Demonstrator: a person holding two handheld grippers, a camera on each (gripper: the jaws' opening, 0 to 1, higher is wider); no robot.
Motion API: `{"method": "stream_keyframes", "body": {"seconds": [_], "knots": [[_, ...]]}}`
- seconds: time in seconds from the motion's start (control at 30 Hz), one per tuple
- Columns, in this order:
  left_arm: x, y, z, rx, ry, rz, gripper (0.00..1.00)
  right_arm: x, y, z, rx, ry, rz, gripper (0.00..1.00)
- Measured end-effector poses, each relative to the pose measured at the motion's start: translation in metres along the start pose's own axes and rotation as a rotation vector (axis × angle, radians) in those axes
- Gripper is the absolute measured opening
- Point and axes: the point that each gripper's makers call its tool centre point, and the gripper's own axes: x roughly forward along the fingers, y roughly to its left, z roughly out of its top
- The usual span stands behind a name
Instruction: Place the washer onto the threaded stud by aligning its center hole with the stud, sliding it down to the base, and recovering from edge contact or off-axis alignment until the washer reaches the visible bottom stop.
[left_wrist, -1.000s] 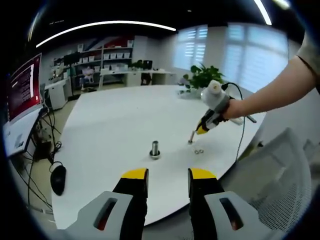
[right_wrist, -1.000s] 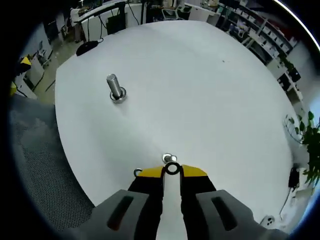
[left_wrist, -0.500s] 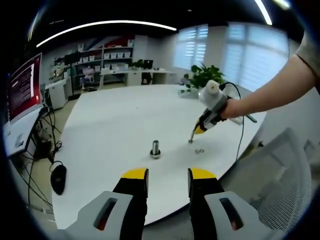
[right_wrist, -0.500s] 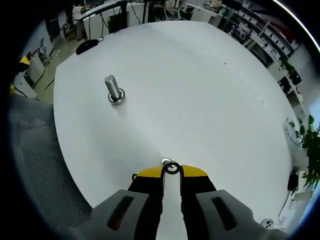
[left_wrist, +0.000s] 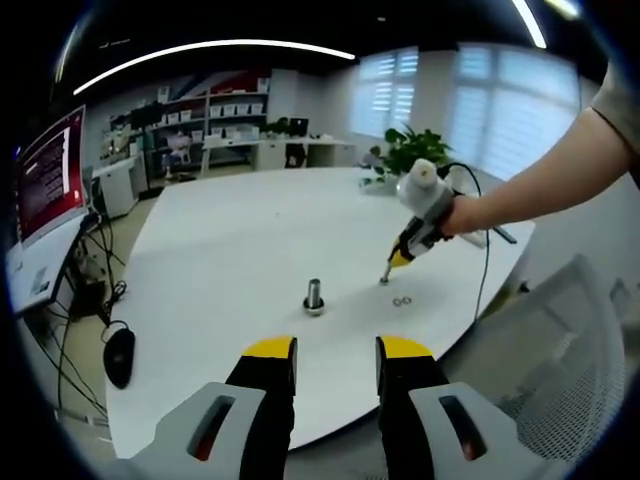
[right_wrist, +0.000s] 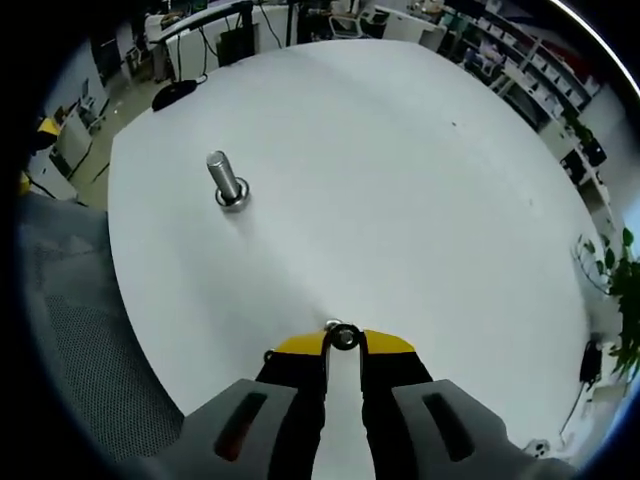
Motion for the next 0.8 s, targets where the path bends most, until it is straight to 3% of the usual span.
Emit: {"method": "stream_keyframes", "body": {"seconds": [0.6,0.8], "knots": [[0.001,0.003,-0.005,0.003,0.030,0.017,0.29,0.040,0.003,-0.022,0.013,0.064,0.038,0.14],[0.001,0.004,-0.007,0.003,0.036,0.023,0.29,0.040,0.004,-0.021,0.020,0.053,0.045,0.15]]}}
